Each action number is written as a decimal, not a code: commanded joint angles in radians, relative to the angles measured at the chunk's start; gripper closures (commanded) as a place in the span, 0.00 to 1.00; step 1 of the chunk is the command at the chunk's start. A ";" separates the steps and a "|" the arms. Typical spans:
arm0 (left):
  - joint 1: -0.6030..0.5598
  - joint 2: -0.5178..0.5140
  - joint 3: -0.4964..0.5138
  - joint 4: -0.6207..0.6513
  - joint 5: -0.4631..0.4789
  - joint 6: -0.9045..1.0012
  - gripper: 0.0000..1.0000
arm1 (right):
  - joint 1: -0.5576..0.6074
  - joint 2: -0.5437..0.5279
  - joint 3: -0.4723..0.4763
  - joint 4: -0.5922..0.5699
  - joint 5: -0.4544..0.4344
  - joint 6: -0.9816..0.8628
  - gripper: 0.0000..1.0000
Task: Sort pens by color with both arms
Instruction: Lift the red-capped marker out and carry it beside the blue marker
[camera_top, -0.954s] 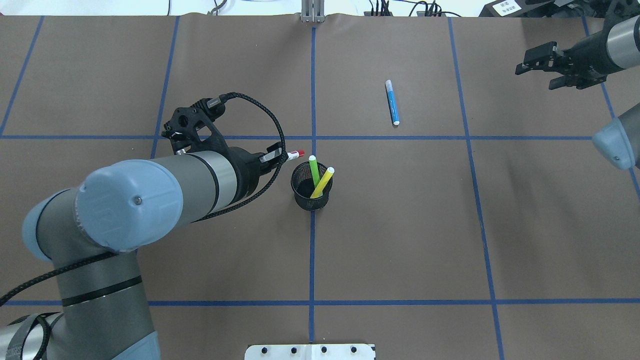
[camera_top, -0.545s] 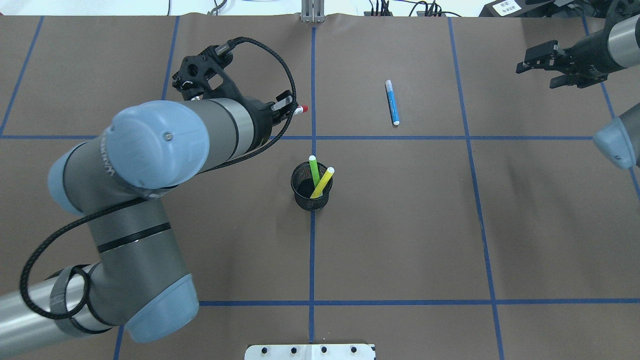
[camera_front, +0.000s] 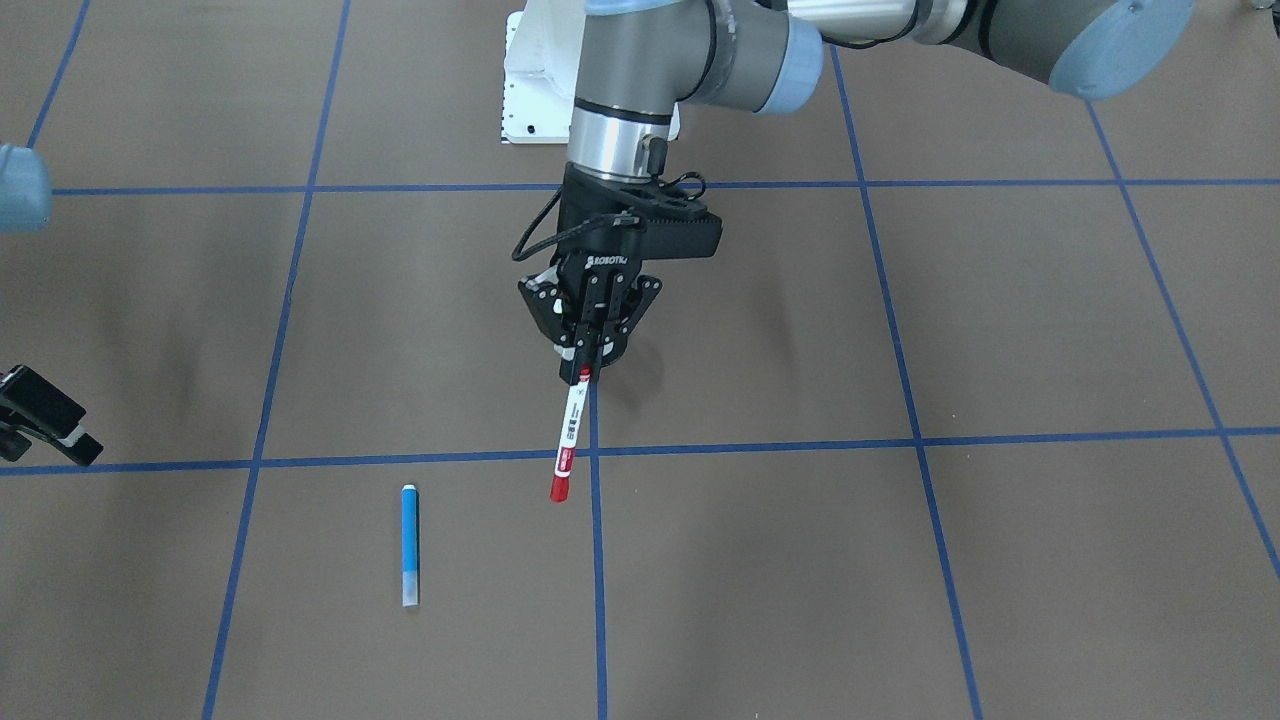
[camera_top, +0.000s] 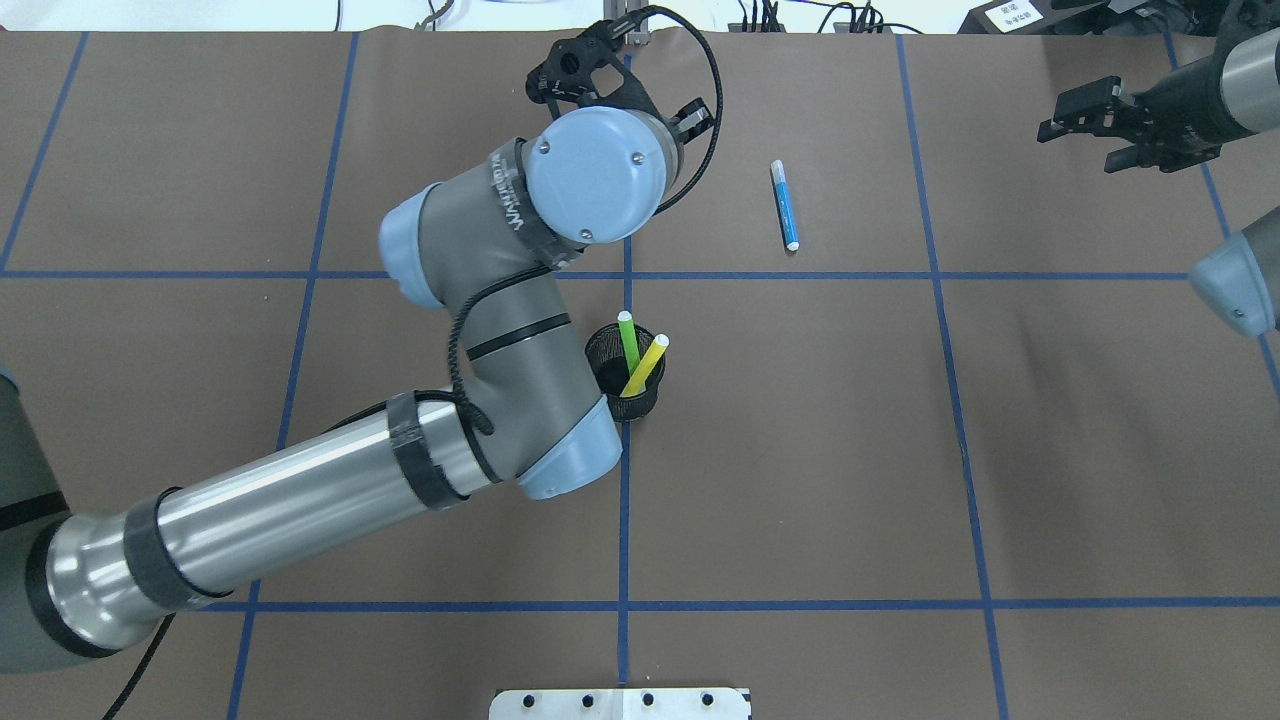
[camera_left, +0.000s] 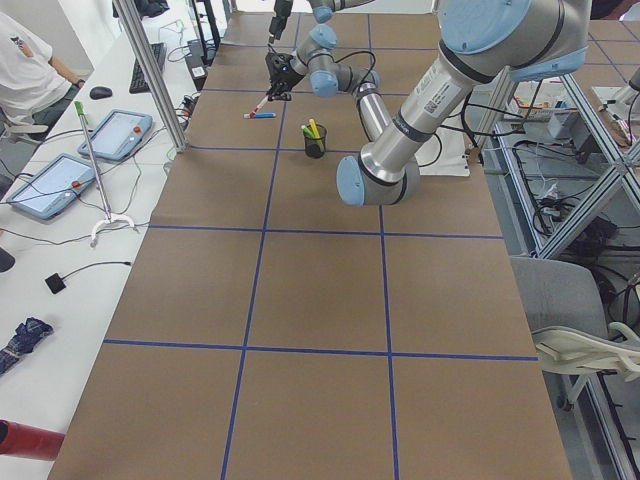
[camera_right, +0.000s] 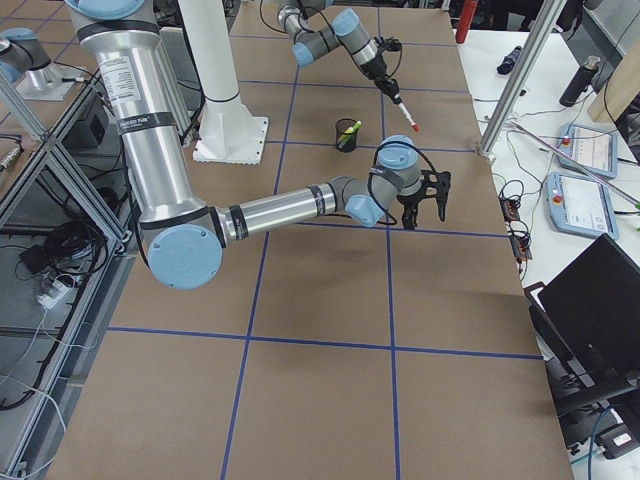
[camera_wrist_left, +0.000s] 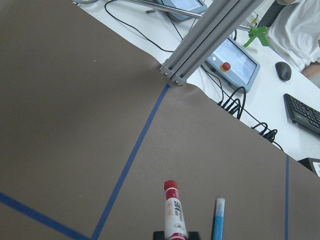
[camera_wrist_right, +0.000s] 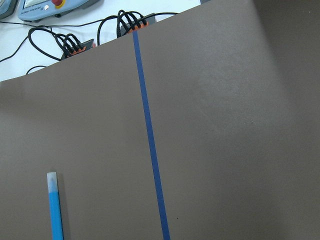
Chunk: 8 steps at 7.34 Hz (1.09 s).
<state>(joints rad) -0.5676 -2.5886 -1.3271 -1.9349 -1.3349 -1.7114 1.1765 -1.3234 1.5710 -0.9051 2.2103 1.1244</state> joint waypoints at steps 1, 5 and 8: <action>0.002 -0.120 0.284 -0.145 0.054 0.045 1.00 | 0.000 0.001 -0.003 0.000 -0.001 0.002 0.00; 0.023 -0.192 0.471 -0.190 0.095 0.047 1.00 | 0.000 -0.002 -0.005 0.000 -0.021 0.002 0.00; 0.049 -0.192 0.479 -0.191 0.099 0.058 1.00 | -0.001 -0.002 -0.011 0.000 -0.021 0.002 0.00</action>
<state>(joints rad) -0.5310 -2.7803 -0.8520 -2.1258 -1.2380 -1.6611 1.1759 -1.3252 1.5615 -0.9051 2.1894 1.1260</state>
